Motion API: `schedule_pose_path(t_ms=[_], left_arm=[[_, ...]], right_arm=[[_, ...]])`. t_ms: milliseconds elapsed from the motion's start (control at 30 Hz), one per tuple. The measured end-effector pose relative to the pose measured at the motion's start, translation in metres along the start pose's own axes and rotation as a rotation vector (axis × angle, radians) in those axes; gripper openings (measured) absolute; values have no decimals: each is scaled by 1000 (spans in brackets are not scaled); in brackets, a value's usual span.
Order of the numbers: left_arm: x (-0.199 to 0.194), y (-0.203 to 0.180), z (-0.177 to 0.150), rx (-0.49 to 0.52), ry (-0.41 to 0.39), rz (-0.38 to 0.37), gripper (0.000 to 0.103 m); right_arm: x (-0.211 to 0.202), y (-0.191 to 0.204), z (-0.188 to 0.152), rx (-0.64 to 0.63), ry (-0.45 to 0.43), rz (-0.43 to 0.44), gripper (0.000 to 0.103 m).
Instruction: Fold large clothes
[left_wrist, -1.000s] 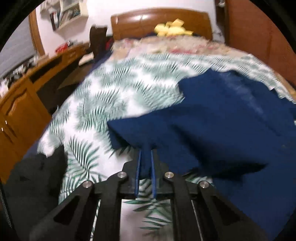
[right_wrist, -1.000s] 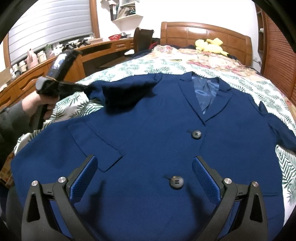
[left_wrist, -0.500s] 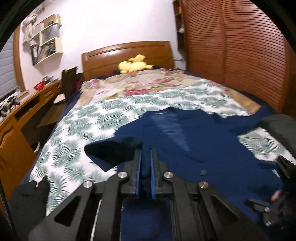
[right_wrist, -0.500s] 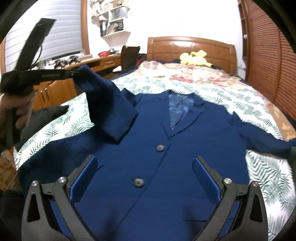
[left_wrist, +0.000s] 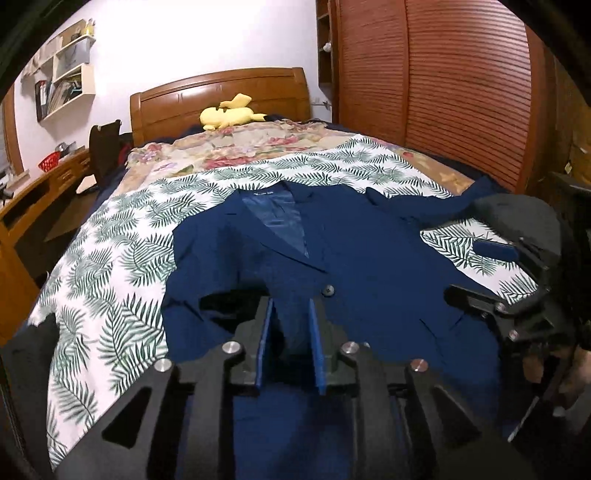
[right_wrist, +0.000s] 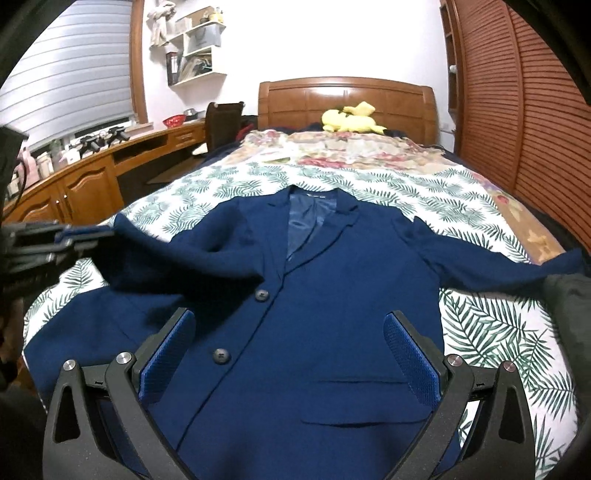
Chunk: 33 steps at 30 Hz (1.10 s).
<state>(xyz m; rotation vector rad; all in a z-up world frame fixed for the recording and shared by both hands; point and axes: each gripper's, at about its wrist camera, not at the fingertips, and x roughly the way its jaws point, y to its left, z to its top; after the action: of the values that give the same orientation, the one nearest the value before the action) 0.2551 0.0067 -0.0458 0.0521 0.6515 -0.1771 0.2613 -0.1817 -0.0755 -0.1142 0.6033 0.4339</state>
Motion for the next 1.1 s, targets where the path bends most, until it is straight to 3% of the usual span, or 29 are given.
schedule_pose_path(t_ms=[300,500,800,1100], left_arm=[[-42,34,-39,-104,-62,21,31],[-69,63,-65,-137,-80,100,33],[-95,105,-94,-212,-95,173,35],[-105,123,-103,-237,-104,193,36]], right_arm=[[24,34,1,-29,45,78,103],[41,77,3,-88,64,160,100],[73,130,-13,-188,147,234,82],[94,163,-24,-268,213,307,72]])
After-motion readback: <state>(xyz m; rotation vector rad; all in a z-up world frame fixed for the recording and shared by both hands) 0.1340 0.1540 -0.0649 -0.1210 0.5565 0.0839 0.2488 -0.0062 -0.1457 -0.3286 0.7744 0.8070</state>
